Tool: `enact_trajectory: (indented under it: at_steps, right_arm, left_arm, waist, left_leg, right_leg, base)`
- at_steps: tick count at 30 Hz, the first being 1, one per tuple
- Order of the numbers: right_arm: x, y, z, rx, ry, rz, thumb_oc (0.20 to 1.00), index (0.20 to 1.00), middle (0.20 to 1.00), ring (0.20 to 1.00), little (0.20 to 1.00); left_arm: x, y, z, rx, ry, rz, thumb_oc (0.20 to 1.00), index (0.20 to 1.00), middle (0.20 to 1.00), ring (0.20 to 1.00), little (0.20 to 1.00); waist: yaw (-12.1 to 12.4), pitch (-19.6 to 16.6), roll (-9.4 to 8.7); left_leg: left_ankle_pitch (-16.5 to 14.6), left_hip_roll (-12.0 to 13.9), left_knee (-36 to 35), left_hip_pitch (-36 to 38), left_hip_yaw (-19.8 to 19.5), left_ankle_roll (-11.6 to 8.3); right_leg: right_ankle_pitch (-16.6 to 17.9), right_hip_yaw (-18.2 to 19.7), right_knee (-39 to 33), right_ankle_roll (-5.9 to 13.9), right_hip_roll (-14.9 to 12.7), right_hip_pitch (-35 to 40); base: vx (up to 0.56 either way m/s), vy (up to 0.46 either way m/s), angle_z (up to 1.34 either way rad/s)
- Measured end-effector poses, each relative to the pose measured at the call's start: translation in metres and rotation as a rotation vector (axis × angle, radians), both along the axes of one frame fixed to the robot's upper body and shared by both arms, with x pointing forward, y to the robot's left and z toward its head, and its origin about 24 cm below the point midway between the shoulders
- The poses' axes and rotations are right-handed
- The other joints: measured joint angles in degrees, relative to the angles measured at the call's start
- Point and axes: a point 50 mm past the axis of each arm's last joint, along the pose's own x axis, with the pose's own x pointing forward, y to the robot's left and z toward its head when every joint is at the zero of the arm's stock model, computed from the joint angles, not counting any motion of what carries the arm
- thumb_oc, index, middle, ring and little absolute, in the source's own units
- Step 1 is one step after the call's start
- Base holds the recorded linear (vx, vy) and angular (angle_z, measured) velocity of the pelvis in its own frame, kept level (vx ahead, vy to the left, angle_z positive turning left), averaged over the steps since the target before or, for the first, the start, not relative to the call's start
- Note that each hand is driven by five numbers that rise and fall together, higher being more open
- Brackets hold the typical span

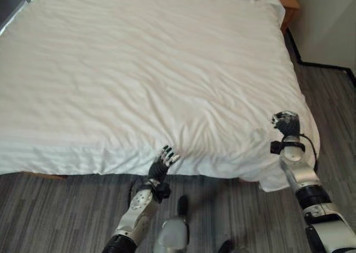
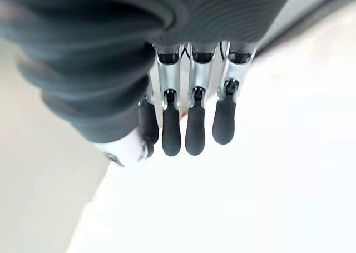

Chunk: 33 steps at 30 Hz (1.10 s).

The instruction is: Making the bed.

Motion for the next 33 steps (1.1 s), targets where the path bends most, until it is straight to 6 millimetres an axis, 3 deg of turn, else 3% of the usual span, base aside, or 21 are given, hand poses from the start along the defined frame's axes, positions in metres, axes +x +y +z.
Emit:
enact_trajectory:
  at_steps: [2, 3, 4, 5, 6, 9, 12, 13, 18, 22, 24, 25, 27, 28, 29, 30, 31, 33]
  right_arm:
    - [-0.002, 0.011, 0.006, 0.162, -0.063, 0.057, 0.2, 0.2, 0.2, 0.2, 0.2]
    - [-0.004, 0.018, 0.02, 0.295, -0.148, 0.097, 0.2, 0.2, 0.2, 0.2, 0.2]
    - [-0.003, 0.02, 0.031, 0.332, -0.205, 0.12, 0.2, 0.2, 0.2, 0.2, 0.2]
    - [-0.001, 0.032, 0.043, 0.415, -0.265, 0.185, 0.2, 0.2, 0.2, 0.2, 0.2]
    - [0.001, 0.035, 0.046, 0.447, -0.281, 0.197, 0.2, 0.2, 0.2, 0.2, 0.2]
    - [0.008, 0.048, 0.034, 0.536, -0.237, 0.22, 0.2, 0.2, 0.2, 0.2, 0.2]
    - [0.013, 0.058, 0.03, 0.531, -0.218, 0.242, 0.2, 0.2, 0.2, 0.2, 0.2]
    - [0.019, 0.065, 0.037, 0.468, -0.226, 0.295, 0.2, 0.2, 0.2, 0.2, 0.2]
    - [0.023, 0.065, 0.037, 0.392, -0.216, 0.337, 0.2, 0.2, 0.2, 0.2, 0.2]
    - [0.019, 0.022, 0.023, 0.335, -0.195, 0.254, 0.2, 0.2, 0.2, 0.2, 0.2]
    - [0.015, -0.006, 0.012, 0.323, -0.169, 0.18, 0.2, 0.2, 0.2, 0.2, 0.2]
    - [0.008, -0.032, 0.001, 0.322, -0.137, 0.09, 0.2, 0.2, 0.2, 0.2, 0.2]
    - [0.0, -0.063, -0.007, 0.312, -0.101, -0.01, 0.2, 0.2, 0.2, 0.2, 0.2]
    - [-0.008, -0.083, -0.013, 0.312, -0.079, -0.084, 0.2, 0.2, 0.2, 0.2, 0.2]
    - [-0.028, -0.116, -0.028, 0.305, -0.023, -0.231, 0.2, 0.2, 0.2, 0.2, 0.2]
    - [-0.046, -0.14, -0.035, 0.269, 0.018, -0.309, 0.2, 0.2, 0.2, 0.2, 0.2]
    - [-0.059, -0.157, -0.037, 0.231, 0.038, -0.362, 0.2, 0.2, 0.2, 0.2, 0.2]
    - [-0.09, -0.184, -0.045, 0.143, 0.115, -0.425, 0.2, 0.2, 0.2, 0.2, 0.2]
  left_arm:
    - [0.005, -0.017, 0.008, -0.018, -0.035, -0.06, 1.0, 1.0, 1.0, 1.0, 1.0]
    - [0.006, -0.033, 0.014, -0.06, -0.062, -0.096, 1.0, 1.0, 1.0, 1.0, 1.0]
    - [0.007, -0.034, 0.017, -0.072, -0.078, -0.093, 1.0, 1.0, 1.0, 1.0, 1.0]
    - [0.007, -0.039, 0.015, -0.071, -0.069, -0.111, 1.0, 1.0, 1.0, 1.0, 1.0]
    - [0.01, -0.04, 0.017, -0.064, -0.072, -0.12, 1.0, 1.0, 1.0, 1.0, 1.0]
    - [0.008, -0.037, 0.01, -0.046, -0.049, -0.121, 1.0, 1.0, 1.0, 1.0, 1.0]
    - [0.006, -0.026, 0.006, -0.007, -0.035, -0.112, 1.0, 1.0, 1.0, 1.0, 1.0]
    - [0.005, -0.024, -0.001, -0.006, -0.013, -0.1, 1.0, 1.0, 1.0, 1.0, 1.0]
    - [0.007, -0.036, -0.005, -0.021, -0.007, -0.126, 1.0, 1.0, 1.0, 1.0, 1.0]
    - [0.008, -0.036, -0.003, -0.015, -0.016, -0.128, 1.0, 1.0, 1.0, 1.0, 1.0]
    - [0.009, -0.032, -0.003, 0.009, -0.021, -0.125, 1.0, 1.0, 1.0, 1.0, 1.0]
    - [0.005, -0.026, -0.007, 0.034, -0.008, -0.118, 1.0, 1.0, 1.0, 1.0, 1.0]
    - [0.002, -0.023, -0.01, 0.036, 0.003, -0.105, 1.0, 1.0, 1.0, 1.0, 1.0]
    - [0.001, -0.021, -0.011, 0.035, 0.007, -0.096, 1.0, 1.0, 1.0, 1.0, 1.0]
    - [0.001, -0.013, -0.012, 0.058, 0.012, -0.086, 1.0, 1.0, 1.0, 1.0, 1.0]
    - [-0.002, -0.01, -0.015, 0.067, 0.028, -0.079, 1.0, 1.0, 1.0, 1.0, 1.0]
    - [-0.006, -0.003, -0.021, 0.083, 0.052, -0.062, 1.0, 1.0, 1.0, 1.0, 1.0]
    - [-0.008, 0.006, -0.024, 0.064, 0.07, 0.015, 1.0, 1.0, 1.0, 1.0, 1.0]
  waist:
    - [0.0, 1.8, 2.23]
    - [1.3, 4.0, 4.62]
    - [0.2, 4.8, 5.23]
    - [0.5, 7.0, 6.99]
    - [0.0, 7.9, 7.54]
    - [0.0, 9.0, 8.34]
    - [0.5, 10.2, 6.23]
    - [-0.3, 10.3, 6.67]
    - [-0.7, 10.2, 6.66]
    - [-2.0, 9.9, 5.85]
    - [-3.0, 9.1, 4.55]
    - [-3.6, 7.7, 2.87]
    - [-3.5, 7.1, 3.37]
    - [-3.7, 6.9, 3.45]
    - [-4.7, 6.1, 2.05]
    - [-6.3, 5.9, 1.77]
    - [-6.7, 5.8, 1.77]
    - [-10.6, 5.5, 3.03]
  left_leg:
    - [0.8, 0.2, -0.1, -1.5, -5.2, 0.64]
    - [0.2, -0.8, 1.2, -4.1, -9.1, -0.69]
    - [0.3, -1.0, 1.4, -5.0, -10.9, -0.67]
    - [0.5, -3.4, 0.9, -5.1, -14.9, -1.14]
    - [0.8, -4.0, 1.0, -5.1, -15.3, -0.88]
    - [0.7, -7.3, 1.0, -5.2, -20.5, -0.93]
    - [-1.1, -9.5, 3.8, -6.3, -19.6, -2.71]
    - [-3.2, -8.1, 6.9, -9.0, -16.9, -5.2]
    - [-4.3, -5.8, 7.5, -9.4, -16.4, -5.35]
    - [-4.5, -5.6, 8.2, -9.0, -16.5, -5.46]
    - [-4.5, -5.8, 8.6, -8.8, -16.2, -5.45]
    - [-4.2, -4.4, 7.9, -8.6, -14.5, -4.94]
    - [-3.2, -1.1, 6.1, -8.1, -11.7, -2.72]
    - [-2.9, -0.5, 5.3, -7.7, -11.0, -2.5]
    - [-2.4, -1.0, 3.9, -6.6, -8.9, -2.22]
    - [-2.0, -1.7, 3.0, -5.7, -7.3, -2.21]
    - [-1.5, -2.2, 1.8, -5.0, -5.6, -2.21]
    - [-1.5, -2.2, 1.2, -4.3, -2.5, -2.47]
  right_leg:
    - [-4.1, -0.2, -1.9, -1.41, 3.7, -2.6]
    - [-6.7, 1.9, -4.7, -3.33, 7.2, -7.4]
    - [-6.8, 1.5, -9.1, -4.28, 8.6, -7.8]
    - [-5.9, 3.4, -15.3, -6.13, 9.6, -9.7]
    - [-5.1, 4.4, -18.1, -6.57, 9.9, -10.0]
    - [0.8, 10.7, -27.0, -7.66, 9.5, -10.9]
    - [9.4, 9.5, -27.0, -8.93, 6.7, -10.9]
    - [10.4, 7.6, -28.7, -10.65, 8.2, -11.0]
    - [11.0, 6.4, -30.7, -11.53, 10.8, -10.4]
    - [10.3, 6.2, -31.6, -10.54, 11.2, -9.1]
    - [10.2, 6.5, -32.3, -9.98, 11.0, -8.7]
    - [7.4, 5.8, -33.2, -6.86, 11.2, -8.9]
    - [6.2, 4.7, -28.6, -7.58, 12.5, -10.2]
    - [5.8, 5.0, -25.5, -7.63, 12.1, -10.6]
    - [5.4, 5.9, -23.6, -7.22, 9.8, -9.5]
    - [5.5, 8.3, -24.4, -7.22, 8.3, -7.6]
    - [6.2, 9.9, -27.3, -7.28, 7.7, -5.6]
    - [8.5, 11.9, -33.8, -8.13, 8.3, -3.7]
  base:
    - [0.07, -0.047, 1.26]
    - [0.14, -0.079, 1.63]
    - [0.13, -0.053, 1.89]
    - [0.11, -0.051, 1.48]
    - [0.07, -0.037, 1.41]
    - [-0.01, -0.014, 1.1]
    - [-0.04, -0.04, 0.49]
    - [0.02, -0.037, 0.05]
    - [0.03, -0.061, -0.03]
    - [0.02, -0.08, 0.06]
    - [0.01, -0.054, -0.17]
    - [0.01, -0.083, -0.62]
    - [0.0, -0.041, -0.81]
    - [-0.01, -0.038, -0.77]
    - [-0.02, -0.037, -0.66]
    - [-0.03, -0.039, -0.84]
    - [-0.04, -0.058, -0.81]
    - [-0.03, -0.07, -0.79]
